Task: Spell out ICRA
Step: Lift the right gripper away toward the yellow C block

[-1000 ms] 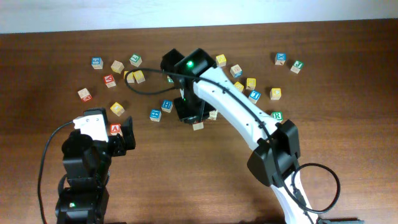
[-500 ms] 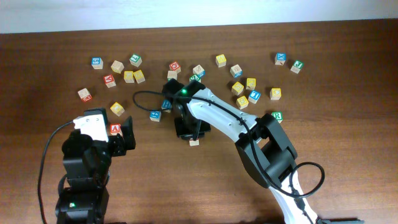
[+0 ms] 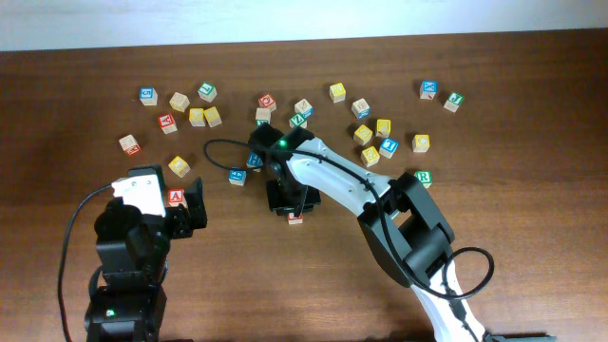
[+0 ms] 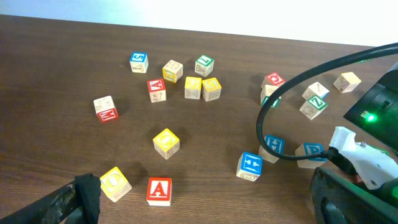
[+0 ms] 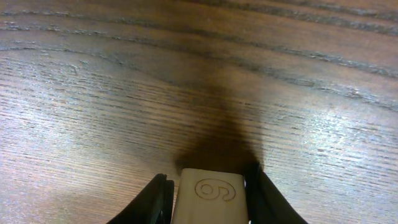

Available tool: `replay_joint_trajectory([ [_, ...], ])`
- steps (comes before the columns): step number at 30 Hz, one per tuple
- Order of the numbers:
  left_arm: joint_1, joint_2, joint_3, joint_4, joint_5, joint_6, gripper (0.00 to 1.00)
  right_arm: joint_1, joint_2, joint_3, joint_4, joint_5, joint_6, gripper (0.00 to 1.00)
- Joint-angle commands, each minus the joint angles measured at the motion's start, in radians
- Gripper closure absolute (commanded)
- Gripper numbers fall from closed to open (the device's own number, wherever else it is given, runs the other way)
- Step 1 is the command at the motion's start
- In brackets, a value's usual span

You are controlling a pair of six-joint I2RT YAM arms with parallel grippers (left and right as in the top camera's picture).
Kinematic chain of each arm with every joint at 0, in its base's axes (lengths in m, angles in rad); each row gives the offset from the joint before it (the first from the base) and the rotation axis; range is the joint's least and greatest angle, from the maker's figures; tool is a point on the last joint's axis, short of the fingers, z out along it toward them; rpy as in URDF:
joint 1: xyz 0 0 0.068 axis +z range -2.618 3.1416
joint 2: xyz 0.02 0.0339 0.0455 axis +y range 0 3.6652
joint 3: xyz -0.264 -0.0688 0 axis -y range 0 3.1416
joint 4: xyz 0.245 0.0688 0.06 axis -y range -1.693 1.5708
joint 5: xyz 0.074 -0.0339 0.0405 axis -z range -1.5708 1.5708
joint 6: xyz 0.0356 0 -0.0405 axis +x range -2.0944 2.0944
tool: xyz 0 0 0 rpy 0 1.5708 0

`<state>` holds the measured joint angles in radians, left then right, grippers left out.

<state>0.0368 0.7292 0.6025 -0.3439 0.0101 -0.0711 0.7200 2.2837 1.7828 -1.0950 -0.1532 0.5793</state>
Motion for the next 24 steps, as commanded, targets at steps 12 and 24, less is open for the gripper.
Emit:
replay_joint_trajectory([
  [12, 0.005, -0.005, 0.015, 0.004, -0.007, 0.012, 0.01, -0.022, -0.003, -0.015, -0.026, -0.001, 0.069, 0.74],
  [24, 0.005, -0.005, 0.015, 0.004, -0.007, 0.012, 0.01, -0.024, -0.003, 0.042, -0.027, 0.000, 0.027, 0.38],
])
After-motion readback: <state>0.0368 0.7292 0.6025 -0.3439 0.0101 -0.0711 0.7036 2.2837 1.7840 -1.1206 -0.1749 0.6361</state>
